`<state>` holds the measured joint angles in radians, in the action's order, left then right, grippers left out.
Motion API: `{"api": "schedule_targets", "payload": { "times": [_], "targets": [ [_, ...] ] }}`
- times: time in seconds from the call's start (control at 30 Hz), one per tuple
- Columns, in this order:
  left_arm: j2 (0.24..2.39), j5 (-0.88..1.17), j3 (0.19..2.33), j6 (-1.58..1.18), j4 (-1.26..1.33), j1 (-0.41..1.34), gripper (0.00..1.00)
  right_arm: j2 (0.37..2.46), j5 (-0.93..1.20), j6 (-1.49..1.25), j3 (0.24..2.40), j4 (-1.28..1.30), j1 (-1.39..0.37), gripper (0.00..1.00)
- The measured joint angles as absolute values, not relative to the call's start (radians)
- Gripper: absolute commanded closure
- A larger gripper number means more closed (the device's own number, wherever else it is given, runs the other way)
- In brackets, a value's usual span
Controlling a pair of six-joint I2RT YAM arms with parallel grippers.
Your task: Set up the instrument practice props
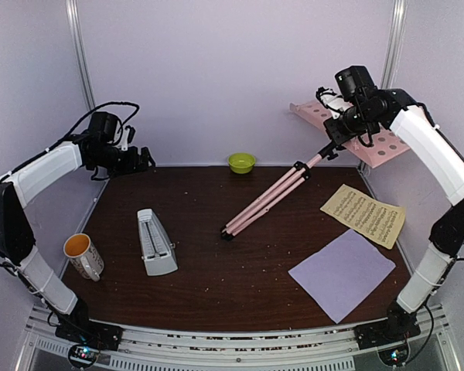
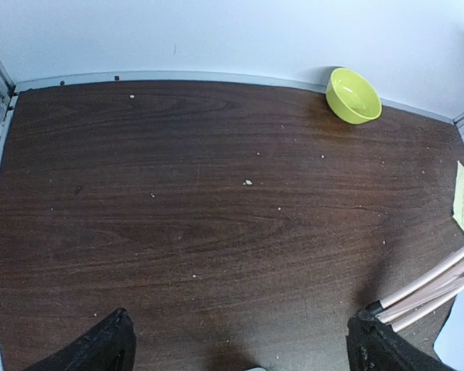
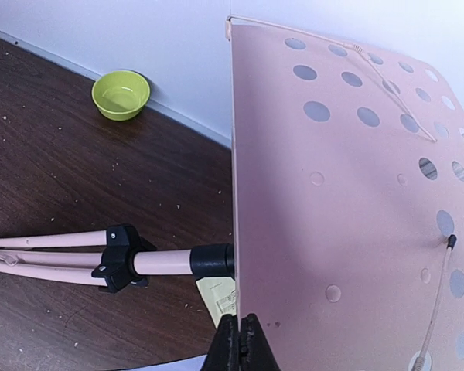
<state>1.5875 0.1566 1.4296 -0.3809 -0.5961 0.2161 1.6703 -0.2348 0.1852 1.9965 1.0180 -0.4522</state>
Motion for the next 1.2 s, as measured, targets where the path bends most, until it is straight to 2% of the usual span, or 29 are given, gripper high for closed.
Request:
{"api": "schedule_targets", "payload": {
  "times": [0.33, 0.57, 0.77, 0.9, 1.2],
  "targets": [
    [1.568, 0.2, 1.346, -0.327, -0.498, 0.278, 0.02, 1.567, -0.322, 0.416, 1.996, 0.899, -0.607, 1.0],
    [1.561, 0.178, 1.268, -0.281, -0.385, 0.464, 0.03, 1.523, -0.393, 0.524, 1.976, 0.81, -0.697, 1.0],
    [1.565, 0.148, 1.273, -0.224, -0.282, 0.616, 0.08, 1.521, -0.443, 0.64, 1.976, 0.736, -0.784, 1.0],
    [1.612, 0.088, 1.344, -0.18, -0.25, 0.699, 0.18, 1.521, -0.472, 0.698, 1.978, 0.722, -0.826, 1.0],
    [1.726, -0.051, 1.437, -0.137, -0.165, 0.835, 0.22, 1.524, -0.562, 0.757, 1.988, 0.709, -0.897, 1.0]
  ]
}}
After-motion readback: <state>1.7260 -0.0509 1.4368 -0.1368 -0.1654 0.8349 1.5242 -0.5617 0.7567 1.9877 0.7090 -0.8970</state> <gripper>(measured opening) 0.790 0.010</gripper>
